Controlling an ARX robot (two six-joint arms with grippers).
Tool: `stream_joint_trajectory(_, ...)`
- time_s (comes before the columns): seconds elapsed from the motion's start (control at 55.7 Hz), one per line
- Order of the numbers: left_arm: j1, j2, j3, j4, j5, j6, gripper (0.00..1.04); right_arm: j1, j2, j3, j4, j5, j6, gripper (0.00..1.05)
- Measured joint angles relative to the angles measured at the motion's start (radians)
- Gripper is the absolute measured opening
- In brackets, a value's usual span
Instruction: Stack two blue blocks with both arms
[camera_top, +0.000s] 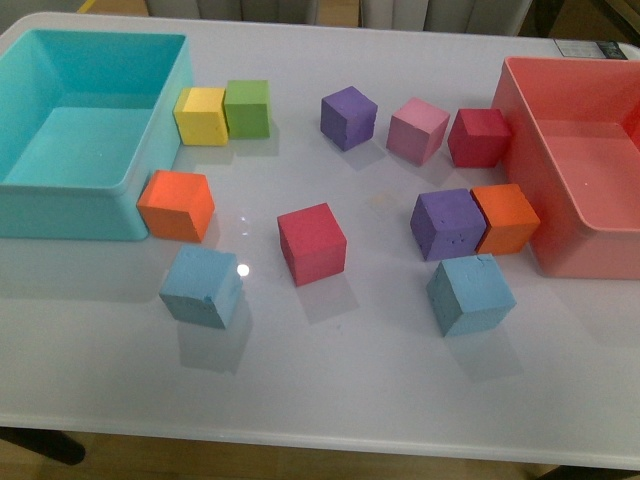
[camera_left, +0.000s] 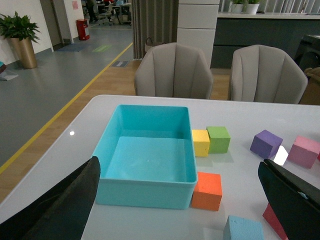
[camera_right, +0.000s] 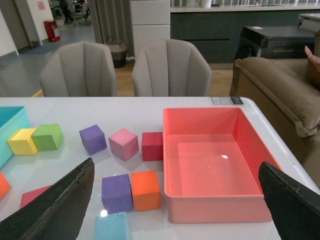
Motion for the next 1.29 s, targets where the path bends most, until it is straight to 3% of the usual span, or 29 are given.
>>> stream_joint_trajectory(0.861, 0.000, 0.000, 0.000, 0.000, 0.000, 0.000, 0.96, 0.000, 0.000, 0.000, 0.000, -0.001, 0.000, 0.96)
stream_joint_trajectory(0.969, 0.000, 0.000, 0.000, 0.000, 0.001, 0.000, 0.96, -0.041, 0.235, 0.117, -0.249, -0.121, -0.090, 0.96)
stream_joint_trajectory(1.059, 0.000, 0.000, 0.000, 0.000, 0.000, 0.000, 0.96, -0.043, 0.473, 0.135, -0.168, -0.137, -0.130, 0.96)
stream_joint_trajectory(1.292, 0.000, 0.000, 0.000, 0.000, 0.000, 0.001, 0.96, 0.045, 1.080, 0.212, 0.257, -0.055, -0.180, 0.96)
